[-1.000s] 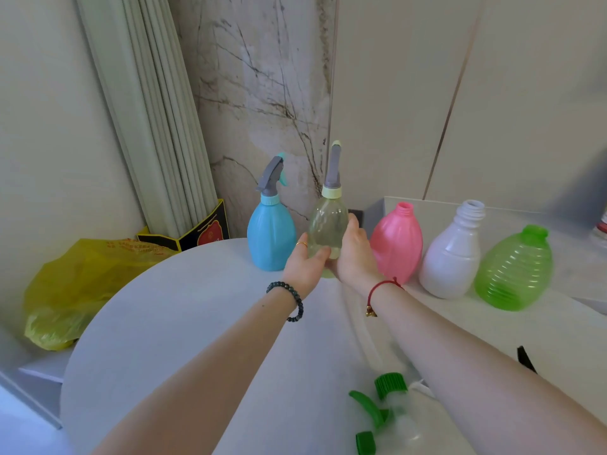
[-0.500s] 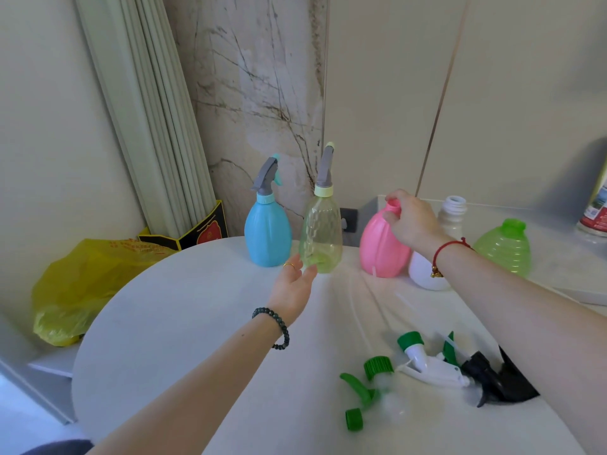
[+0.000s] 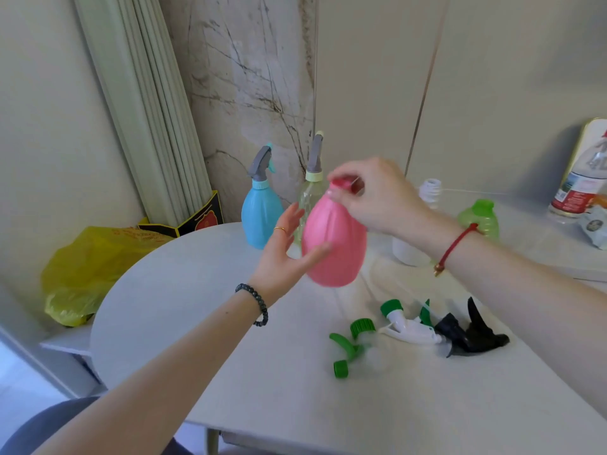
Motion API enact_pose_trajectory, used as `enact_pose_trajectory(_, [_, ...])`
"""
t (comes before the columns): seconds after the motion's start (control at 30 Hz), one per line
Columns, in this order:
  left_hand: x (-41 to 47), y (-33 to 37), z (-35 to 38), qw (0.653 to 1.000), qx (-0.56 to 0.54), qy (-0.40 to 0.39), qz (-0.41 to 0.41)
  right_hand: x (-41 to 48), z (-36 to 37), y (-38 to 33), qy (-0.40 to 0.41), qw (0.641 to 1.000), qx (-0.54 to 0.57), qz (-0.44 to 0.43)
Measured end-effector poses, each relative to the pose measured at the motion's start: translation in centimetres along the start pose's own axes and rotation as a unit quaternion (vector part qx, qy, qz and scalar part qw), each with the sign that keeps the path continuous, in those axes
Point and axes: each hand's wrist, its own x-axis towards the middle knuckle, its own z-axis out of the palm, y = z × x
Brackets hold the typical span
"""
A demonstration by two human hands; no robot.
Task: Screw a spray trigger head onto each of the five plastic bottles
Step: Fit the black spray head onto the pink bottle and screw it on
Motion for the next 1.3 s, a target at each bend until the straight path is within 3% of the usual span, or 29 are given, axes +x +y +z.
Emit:
enact_pose_trajectory(0.13, [-1.1,-0.4,0.1,0.998,0.048,-0.032,-0.01,-2.6,3.2,-0.7,-0.055,0.998,0.022,-0.015])
enact_pose_trajectory(0.27, [-1.9,-1.8,0.4,0.995,0.076,-0.03,-0.051,-3.4,3.2,0.8,-0.203,0.977,0.064,0.012])
enact_pose_trajectory(0.33, [-1.8,-2.0,0.4,0.995,0.072,-0.023,-0.07,-3.3,1.3,2.6,-0.24,0.968,0.069,0.038])
enact_pose_trajectory(0.43, [-1.5,-2.2,0.9,0.994,0.08,-0.026,-0.07,-4.4,-2.1,6.7,-0.298,0.95,-0.041,0.078])
enact_pose_trajectory(0.5, [-1.4,-2.3,1.2,0.995,0.072,-0.021,-0.07,-6.5,-3.6,9.1,-0.377,0.91,-0.136,0.107])
enact_pose_trajectory(0.57, [-1.3,-2.4,1.4,0.995,0.066,-0.014,-0.069,-9.2,-3.8,10.8,-0.436,0.872,-0.167,0.147])
enact_pose_trajectory(0.63, [-1.1,-2.5,1.5,0.995,0.063,-0.013,-0.07,-11.8,-3.6,11.8,-0.452,0.858,-0.17,0.173])
enact_pose_trajectory(0.83, [-1.1,-2.7,1.5,0.996,0.055,-0.021,-0.073,-15.5,-2.7,13.3,-0.406,0.882,-0.214,0.106])
enact_pose_trajectory(0.97, [-1.3,-2.7,1.6,0.995,0.051,-0.024,-0.077,-15.2,-3.4,12.7,-0.376,0.907,-0.176,0.067])
enact_pose_trajectory(1.03, [-1.3,-2.6,1.6,0.996,0.048,-0.024,-0.076,-14.0,-4.6,11.7,-0.308,0.942,-0.106,0.079])
enact_pose_trajectory(1.13, [-1.2,-2.6,1.8,0.996,0.045,-0.022,-0.08,-10.8,-6.7,8.9,-0.123,0.989,0.017,0.075])
enact_pose_trajectory(1.2, [-1.2,-2.5,2.0,0.995,0.046,-0.029,-0.08,-8.1,-8.2,6.4,-0.024,0.995,0.086,0.055])
enact_pose_trajectory(1.3, [-1.2,-2.5,2.4,0.995,0.048,-0.037,-0.075,-4.3,-9.9,2.5,-0.001,0.985,0.172,0.03])
